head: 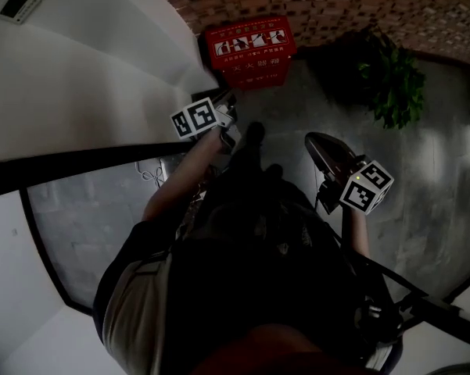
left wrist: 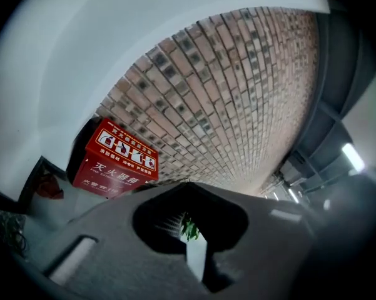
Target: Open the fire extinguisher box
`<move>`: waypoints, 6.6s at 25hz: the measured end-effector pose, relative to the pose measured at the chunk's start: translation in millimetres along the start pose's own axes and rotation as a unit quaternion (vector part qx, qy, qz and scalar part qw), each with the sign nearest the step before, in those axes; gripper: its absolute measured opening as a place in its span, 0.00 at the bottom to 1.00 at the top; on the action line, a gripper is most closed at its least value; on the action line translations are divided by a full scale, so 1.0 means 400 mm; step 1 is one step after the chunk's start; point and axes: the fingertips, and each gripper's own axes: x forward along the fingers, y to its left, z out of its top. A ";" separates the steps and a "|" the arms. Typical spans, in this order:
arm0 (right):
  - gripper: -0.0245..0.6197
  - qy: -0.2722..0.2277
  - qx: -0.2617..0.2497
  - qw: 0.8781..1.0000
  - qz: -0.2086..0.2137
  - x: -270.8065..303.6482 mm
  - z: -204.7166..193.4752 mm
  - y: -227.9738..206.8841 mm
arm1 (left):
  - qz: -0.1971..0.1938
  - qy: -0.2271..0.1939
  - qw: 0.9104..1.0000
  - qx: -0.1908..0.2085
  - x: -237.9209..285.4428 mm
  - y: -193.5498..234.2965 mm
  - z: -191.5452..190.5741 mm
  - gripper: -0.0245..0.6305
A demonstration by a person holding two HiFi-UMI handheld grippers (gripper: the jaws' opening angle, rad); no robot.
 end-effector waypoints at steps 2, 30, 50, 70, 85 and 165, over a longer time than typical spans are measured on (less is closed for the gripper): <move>0.04 0.007 -0.005 1.000 -0.004 0.030 0.011 -0.015 | 0.019 -0.008 0.999 -0.037 0.030 0.072 0.026 0.04; 0.04 0.147 -0.013 0.989 0.018 0.462 0.194 -0.197 | 0.140 0.040 0.968 -0.203 0.369 0.587 0.089 0.32; 0.04 0.215 0.025 0.976 0.001 0.454 0.118 -0.277 | 0.202 0.005 0.935 -0.291 0.456 0.781 0.076 0.32; 0.04 0.200 0.024 0.979 -0.013 0.496 0.144 -0.276 | 0.155 0.034 0.951 -0.264 0.426 0.734 0.116 0.31; 0.04 0.165 0.010 0.986 -0.001 0.503 0.200 -0.266 | 0.116 0.034 0.972 -0.202 0.384 0.601 0.218 0.31; 0.04 0.129 0.031 0.990 -0.039 0.430 0.221 -0.340 | 0.184 0.048 0.961 0.203 0.567 0.455 0.629 0.31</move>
